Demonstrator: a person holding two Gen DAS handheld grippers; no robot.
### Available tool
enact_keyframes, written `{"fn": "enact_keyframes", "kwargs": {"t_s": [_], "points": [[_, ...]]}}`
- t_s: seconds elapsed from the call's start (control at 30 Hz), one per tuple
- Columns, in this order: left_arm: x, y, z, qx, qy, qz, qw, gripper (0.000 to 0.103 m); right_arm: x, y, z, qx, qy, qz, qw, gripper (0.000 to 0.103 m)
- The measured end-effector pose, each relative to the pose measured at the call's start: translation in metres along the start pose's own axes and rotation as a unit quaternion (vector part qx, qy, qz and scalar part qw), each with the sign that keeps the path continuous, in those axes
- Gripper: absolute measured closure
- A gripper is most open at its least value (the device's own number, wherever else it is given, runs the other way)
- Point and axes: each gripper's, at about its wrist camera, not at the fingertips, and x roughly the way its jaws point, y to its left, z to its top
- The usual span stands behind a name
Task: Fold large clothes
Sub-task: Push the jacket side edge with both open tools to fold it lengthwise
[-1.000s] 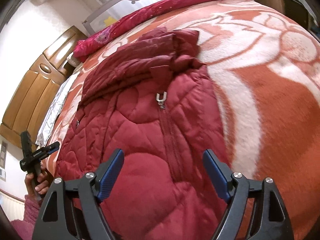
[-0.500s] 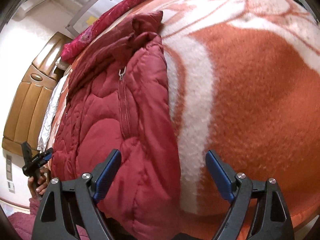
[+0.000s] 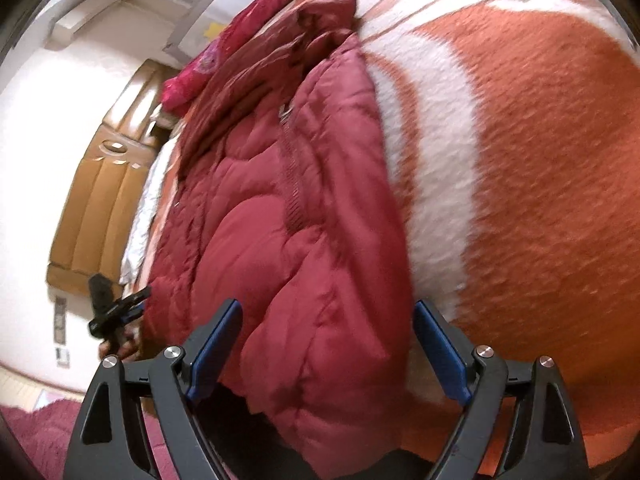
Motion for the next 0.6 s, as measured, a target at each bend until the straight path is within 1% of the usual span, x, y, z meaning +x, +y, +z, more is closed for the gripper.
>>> {"fn": "enact_keyframes", "kwargs": {"t_s": [0.1, 0.2, 0.3, 0.47, 0.6], "points": [[0.004, -0.006, -0.004, 0.011, 0.012, -0.014, 0.9998, 0.021, 0.006, 0.003, -0.005, -0.011, 0.011, 0.016, 1.000, 0.014], [0.009, -0.014, -0.011, 0.024, 0.028, -0.029, 0.9989, 0.021, 0.006, 0.002, -0.004, -0.007, 0.010, 0.028, 1.000, 0.014], [0.013, -0.019, -0.016, 0.038, 0.036, -0.028, 0.9982, 0.021, 0.006, -0.003, -0.002, 0.002, 0.008, 0.041, 0.999, 0.015], [0.015, -0.023, -0.018, 0.045, 0.040, -0.033, 0.9976, 0.020, 0.006, -0.011, -0.002, 0.016, 0.006, 0.060, 0.998, 0.018], [0.016, -0.024, -0.021, 0.052, 0.048, -0.040, 0.9967, 0.020, 0.010, -0.011, -0.007, 0.013, 0.020, 0.058, 0.998, 0.023]]}}
